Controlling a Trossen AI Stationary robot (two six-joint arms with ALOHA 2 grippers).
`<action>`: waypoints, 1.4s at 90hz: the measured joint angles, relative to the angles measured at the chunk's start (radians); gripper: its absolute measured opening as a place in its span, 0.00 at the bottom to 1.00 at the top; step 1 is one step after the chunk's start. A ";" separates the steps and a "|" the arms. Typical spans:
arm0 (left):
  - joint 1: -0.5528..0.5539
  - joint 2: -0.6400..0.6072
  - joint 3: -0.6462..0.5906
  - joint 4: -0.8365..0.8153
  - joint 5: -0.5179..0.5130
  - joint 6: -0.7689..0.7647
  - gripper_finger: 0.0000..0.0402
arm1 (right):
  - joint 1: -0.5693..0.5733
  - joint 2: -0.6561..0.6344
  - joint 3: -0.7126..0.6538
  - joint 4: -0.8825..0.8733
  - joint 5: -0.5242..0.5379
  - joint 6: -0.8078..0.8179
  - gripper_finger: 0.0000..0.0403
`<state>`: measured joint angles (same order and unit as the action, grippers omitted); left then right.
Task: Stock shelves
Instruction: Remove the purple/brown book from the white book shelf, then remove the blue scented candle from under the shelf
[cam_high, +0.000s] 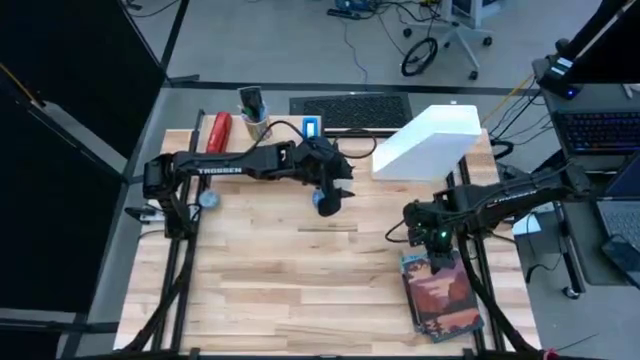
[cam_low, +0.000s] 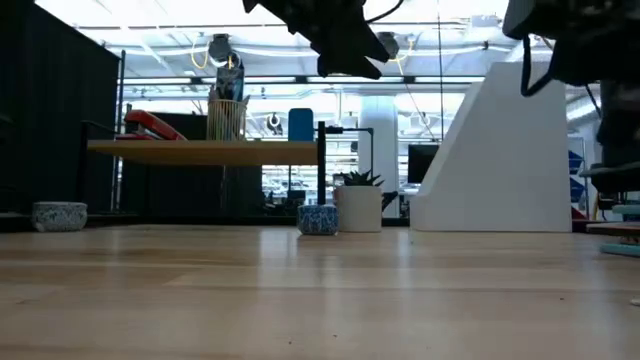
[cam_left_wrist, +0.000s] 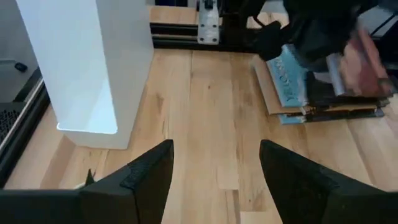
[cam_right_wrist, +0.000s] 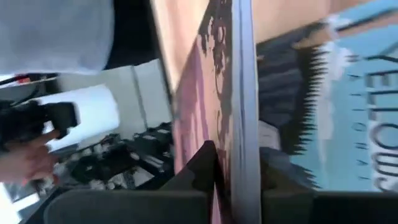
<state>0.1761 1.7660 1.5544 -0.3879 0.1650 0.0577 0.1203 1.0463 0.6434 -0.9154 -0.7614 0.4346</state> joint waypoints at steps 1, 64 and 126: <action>0.000 0.000 0.000 0.000 0.000 0.000 0.56 | 0.000 0.000 0.000 -0.001 0.007 0.000 0.06; 0.000 0.000 0.000 0.021 0.000 -0.026 0.56 | -0.032 -0.003 0.000 -0.243 0.195 0.004 0.48; 0.000 -0.077 0.001 0.010 -0.063 -0.079 0.56 | -0.056 -0.067 0.132 0.264 0.676 0.010 0.45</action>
<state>0.1761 1.6888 1.5555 -0.3779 0.1018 -0.0216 0.0647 0.9797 0.7750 -0.6515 -0.0857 0.4446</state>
